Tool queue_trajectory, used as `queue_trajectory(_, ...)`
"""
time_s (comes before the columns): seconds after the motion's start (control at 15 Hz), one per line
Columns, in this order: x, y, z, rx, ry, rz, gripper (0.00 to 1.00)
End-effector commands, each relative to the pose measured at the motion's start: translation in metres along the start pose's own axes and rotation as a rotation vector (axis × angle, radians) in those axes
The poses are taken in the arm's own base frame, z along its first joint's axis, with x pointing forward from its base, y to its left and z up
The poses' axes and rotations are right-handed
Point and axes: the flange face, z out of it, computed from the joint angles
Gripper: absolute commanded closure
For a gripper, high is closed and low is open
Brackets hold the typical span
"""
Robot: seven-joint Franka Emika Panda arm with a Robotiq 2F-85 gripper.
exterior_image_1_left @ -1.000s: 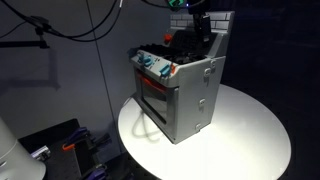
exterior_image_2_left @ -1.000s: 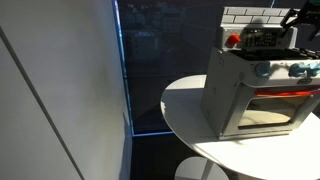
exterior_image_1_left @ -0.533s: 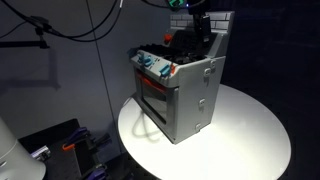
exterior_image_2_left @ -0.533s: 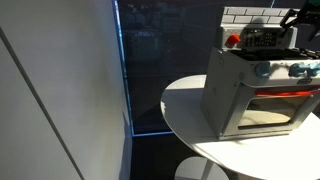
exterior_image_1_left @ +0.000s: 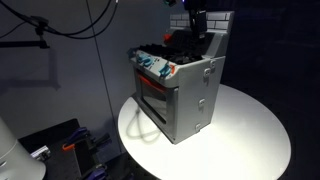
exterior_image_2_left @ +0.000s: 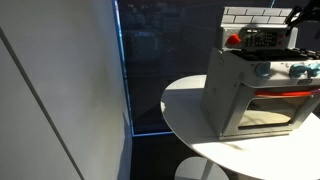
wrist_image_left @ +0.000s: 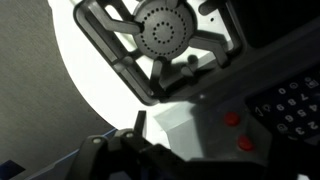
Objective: Push the top right button of the toy stove
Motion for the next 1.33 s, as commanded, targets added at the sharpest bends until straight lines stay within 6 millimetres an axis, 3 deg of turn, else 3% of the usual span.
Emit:
queue_trajectory(0.0,-0.021,0.017,-0.019,-0.013,-0.061,-0.043,0.00)
queue_trajectory(0.4,-0.056,0.042,-0.049,-0.053,-0.212,-0.174,0.00)
queue_trajectory(0.67,-0.081,0.059,-0.080,-0.076,-0.284,-0.251,0.00)
queue_trajectory(1.27,-0.130,0.087,-0.156,-0.033,-0.249,-0.400,0.00)
